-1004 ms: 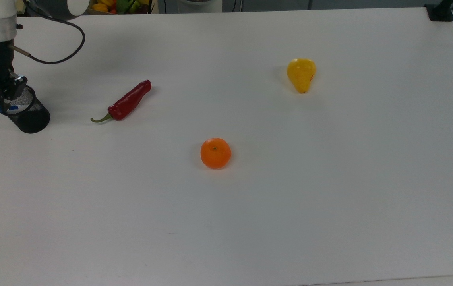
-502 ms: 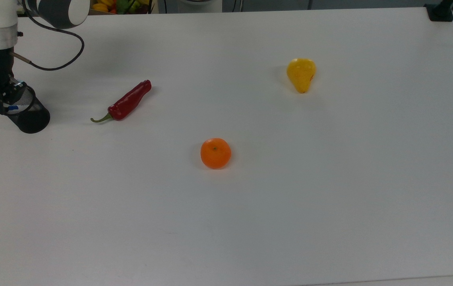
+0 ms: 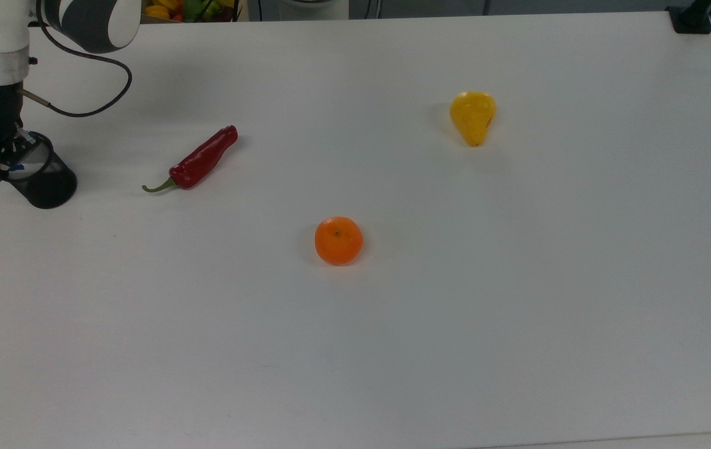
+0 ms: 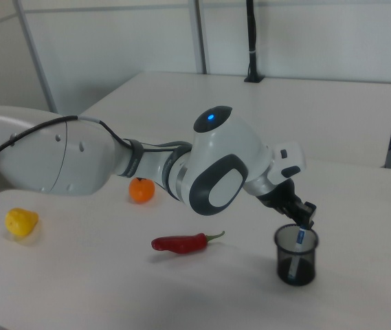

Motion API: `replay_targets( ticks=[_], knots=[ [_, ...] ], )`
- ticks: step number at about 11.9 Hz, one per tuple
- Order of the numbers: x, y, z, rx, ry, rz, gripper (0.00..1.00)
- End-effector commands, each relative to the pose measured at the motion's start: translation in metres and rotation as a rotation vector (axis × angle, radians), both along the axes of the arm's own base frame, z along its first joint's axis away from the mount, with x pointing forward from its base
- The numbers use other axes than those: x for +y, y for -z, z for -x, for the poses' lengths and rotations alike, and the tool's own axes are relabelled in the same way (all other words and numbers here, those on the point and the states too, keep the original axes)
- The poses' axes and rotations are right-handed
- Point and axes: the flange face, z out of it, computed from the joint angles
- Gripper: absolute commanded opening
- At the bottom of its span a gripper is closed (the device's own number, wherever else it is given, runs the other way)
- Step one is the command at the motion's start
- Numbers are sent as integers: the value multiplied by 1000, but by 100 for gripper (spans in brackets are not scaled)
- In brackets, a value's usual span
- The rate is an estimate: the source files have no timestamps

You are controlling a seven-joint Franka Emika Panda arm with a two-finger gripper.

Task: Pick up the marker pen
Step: 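Lift the marker straight up out of the pen cup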

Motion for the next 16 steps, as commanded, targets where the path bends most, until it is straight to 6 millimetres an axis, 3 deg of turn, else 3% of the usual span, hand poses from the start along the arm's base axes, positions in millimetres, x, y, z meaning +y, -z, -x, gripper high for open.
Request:
replay_targets(
  ticks=[1,5,9,12,13,16],
  knots=[
    [4,-8,1,-19,2,15,0],
    [6,-41,6,-55,3,24,0],
    [21,-137,31,-126,16,22,0],
    [69,-211,48,-144,-28,-5,0],
    [95,-229,55,-116,-51,-49,0],
    [155,-263,80,-26,-110,-174,0]
  ],
)
